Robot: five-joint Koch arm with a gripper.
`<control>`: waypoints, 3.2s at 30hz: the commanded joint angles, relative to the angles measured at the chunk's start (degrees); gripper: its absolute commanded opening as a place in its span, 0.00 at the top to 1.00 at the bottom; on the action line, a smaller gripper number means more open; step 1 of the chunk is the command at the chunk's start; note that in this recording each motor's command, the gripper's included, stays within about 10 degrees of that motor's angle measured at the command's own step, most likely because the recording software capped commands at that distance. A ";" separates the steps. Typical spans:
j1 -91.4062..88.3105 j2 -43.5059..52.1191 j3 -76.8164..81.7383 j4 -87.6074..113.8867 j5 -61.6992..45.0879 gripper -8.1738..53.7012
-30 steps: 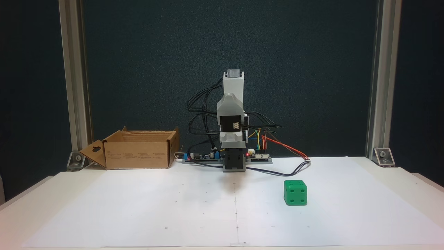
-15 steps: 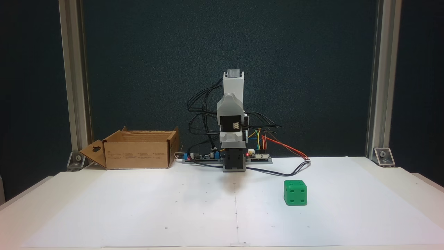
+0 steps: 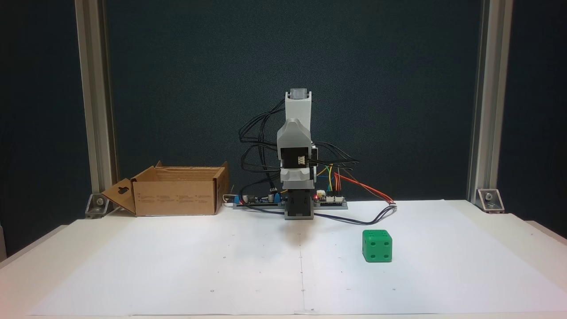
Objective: Grasp a green dice and put it in the bin.
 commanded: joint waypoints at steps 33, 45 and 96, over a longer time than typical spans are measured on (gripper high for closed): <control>0.88 4.57 -50.80 92.44 -0.97 0.18; -5.71 -8.26 -72.42 135.95 7.73 0.18; -28.13 -32.96 -95.89 143.88 32.78 0.16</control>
